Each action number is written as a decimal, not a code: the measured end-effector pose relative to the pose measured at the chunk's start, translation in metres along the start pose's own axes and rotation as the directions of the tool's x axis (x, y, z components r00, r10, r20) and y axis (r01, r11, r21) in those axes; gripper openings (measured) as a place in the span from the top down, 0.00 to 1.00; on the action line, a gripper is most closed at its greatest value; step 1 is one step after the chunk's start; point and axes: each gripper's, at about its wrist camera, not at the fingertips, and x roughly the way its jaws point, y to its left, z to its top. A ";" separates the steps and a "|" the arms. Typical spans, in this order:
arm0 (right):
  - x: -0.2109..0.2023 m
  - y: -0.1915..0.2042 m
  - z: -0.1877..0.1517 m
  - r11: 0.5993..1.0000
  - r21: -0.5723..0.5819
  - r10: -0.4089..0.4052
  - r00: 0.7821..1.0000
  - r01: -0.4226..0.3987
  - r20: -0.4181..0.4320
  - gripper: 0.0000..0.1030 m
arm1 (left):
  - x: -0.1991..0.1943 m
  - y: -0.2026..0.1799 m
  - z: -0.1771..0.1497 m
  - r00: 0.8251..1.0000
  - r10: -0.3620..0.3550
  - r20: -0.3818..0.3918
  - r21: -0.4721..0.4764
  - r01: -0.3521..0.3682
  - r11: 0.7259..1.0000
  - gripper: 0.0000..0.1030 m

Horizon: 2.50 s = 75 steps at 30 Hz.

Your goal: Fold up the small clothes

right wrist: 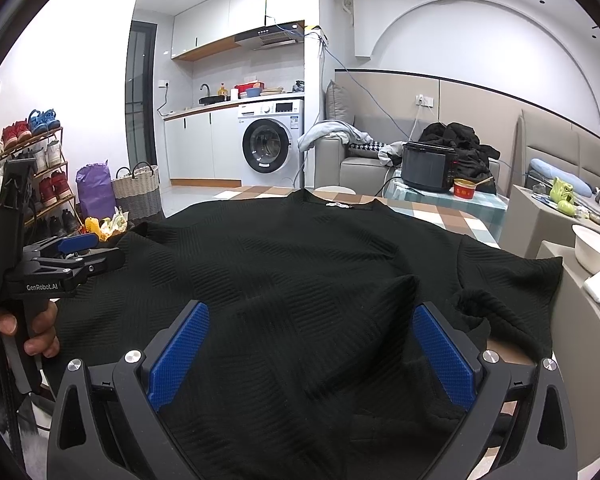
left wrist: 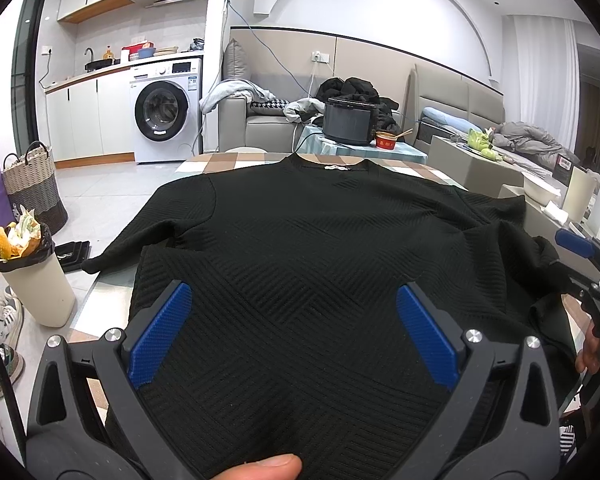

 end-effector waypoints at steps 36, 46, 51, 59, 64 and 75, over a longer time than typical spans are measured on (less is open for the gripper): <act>0.002 -0.003 -0.003 1.000 -0.002 -0.004 1.000 0.004 -0.011 0.00 | 0.000 0.000 0.000 1.000 0.002 -0.003 0.002 -0.002 1.000 0.01; 0.003 -0.003 -0.003 1.000 -0.001 -0.004 1.000 0.004 -0.011 0.00 | 0.000 0.000 0.000 1.000 0.002 -0.005 0.003 -0.002 1.000 0.01; 0.003 -0.003 -0.003 1.000 -0.001 -0.003 1.000 0.003 -0.012 0.00 | 0.000 0.000 0.000 1.000 0.001 -0.006 0.003 -0.001 1.000 0.01; 0.003 -0.004 -0.003 1.000 0.000 -0.003 1.000 0.003 -0.012 0.00 | 0.000 0.000 0.000 1.000 0.003 -0.006 0.003 -0.003 1.000 0.01; 0.003 -0.008 -0.004 1.000 0.026 -0.010 1.000 0.010 -0.023 0.00 | 0.000 0.000 0.000 1.000 0.003 -0.006 0.003 -0.003 1.000 0.01; 0.004 -0.016 0.000 0.994 0.062 -0.083 0.995 0.086 -0.052 0.00 | 0.002 0.000 -0.004 1.000 0.004 -0.005 0.004 -0.004 1.000 0.01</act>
